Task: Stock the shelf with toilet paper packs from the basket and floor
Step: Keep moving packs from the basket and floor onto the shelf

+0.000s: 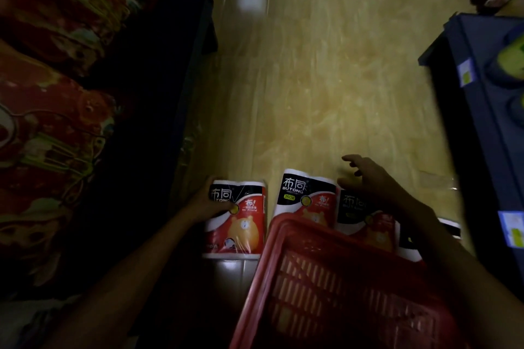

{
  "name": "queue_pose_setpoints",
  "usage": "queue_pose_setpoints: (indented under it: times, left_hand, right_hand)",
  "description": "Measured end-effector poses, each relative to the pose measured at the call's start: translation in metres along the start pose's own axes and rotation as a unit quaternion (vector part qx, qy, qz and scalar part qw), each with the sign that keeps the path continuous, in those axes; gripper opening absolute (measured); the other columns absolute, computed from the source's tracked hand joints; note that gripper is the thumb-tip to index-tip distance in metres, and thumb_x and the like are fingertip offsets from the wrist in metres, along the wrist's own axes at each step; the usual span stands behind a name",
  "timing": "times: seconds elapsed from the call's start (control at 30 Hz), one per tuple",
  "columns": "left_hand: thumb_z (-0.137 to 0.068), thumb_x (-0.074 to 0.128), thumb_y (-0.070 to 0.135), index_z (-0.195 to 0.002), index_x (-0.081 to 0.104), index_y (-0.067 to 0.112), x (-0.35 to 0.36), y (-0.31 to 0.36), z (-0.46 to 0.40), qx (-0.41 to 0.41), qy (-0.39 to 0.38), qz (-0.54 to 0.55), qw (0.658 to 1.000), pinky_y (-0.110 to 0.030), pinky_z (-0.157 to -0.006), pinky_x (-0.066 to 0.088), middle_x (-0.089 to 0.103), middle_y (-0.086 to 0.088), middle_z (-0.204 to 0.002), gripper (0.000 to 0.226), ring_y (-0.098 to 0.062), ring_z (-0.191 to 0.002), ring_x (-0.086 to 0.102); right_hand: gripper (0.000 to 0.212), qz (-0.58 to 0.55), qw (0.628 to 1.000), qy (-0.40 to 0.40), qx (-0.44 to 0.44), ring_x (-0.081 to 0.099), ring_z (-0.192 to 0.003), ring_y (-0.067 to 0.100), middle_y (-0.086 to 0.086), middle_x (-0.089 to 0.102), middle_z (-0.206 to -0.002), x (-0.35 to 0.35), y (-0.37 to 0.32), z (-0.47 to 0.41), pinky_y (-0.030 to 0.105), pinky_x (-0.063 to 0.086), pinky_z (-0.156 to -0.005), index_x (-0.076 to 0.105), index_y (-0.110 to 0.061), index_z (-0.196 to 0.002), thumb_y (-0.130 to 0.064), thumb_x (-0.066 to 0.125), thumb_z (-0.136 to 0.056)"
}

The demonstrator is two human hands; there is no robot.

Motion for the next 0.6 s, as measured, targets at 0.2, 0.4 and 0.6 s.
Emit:
queue_pose_setpoints:
  times: [0.2, 0.4, 0.6]
  left_hand:
    - [-0.066, 0.088, 0.017, -0.137, 0.039, 0.018, -0.02, 0.035, 0.011, 0.075, 0.056, 0.008, 0.996, -0.036, -0.085, 0.053, 0.059, -0.006, -0.118, 0.086, -0.025, -0.11, 0.059]
    - [-0.073, 0.083, 0.017, -0.131, 0.042, 0.026, -0.058, 0.127, 0.03, 0.174, 0.096, -0.003, 0.98, -0.013, -0.063, 0.046, 0.061, 0.007, -0.104, 0.071, -0.006, -0.086, 0.059]
    - [-0.07, 0.084, 0.031, -0.133, 0.042, 0.033, -0.074, 0.171, 0.041, 0.236, 0.142, -0.037, 0.961, -0.021, -0.073, 0.048, 0.064, 0.006, -0.112, 0.075, -0.013, -0.097, 0.062]
  right_hand:
    - [0.067, 0.02, 0.998, -0.05, 0.016, 0.05, -0.122, 0.03, 0.014, 0.044, -0.141, 0.007, 0.003, -0.004, 0.038, 0.045, -0.091, 0.035, -0.018, -0.146, -0.04, 0.064, -0.089]
    - [0.072, 0.061, 0.994, -0.089, 0.019, 0.053, -0.119, 0.029, 0.016, 0.05, -0.136, 0.016, -0.011, -0.018, 0.032, 0.044, -0.086, 0.035, -0.016, -0.144, -0.049, 0.063, -0.086]
    - [0.074, 0.14, 0.979, -0.145, 0.027, 0.059, -0.111, 0.027, 0.011, 0.058, -0.13, 0.041, -0.013, -0.029, 0.03, 0.042, -0.077, 0.041, -0.016, -0.137, -0.064, 0.058, -0.083]
Point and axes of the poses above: each hand's wrist, its own z-axis away from the middle knuckle, its own x-axis out of the palm, y = z × x, the point moved 7 cm from there along -z, towards the middle knuckle
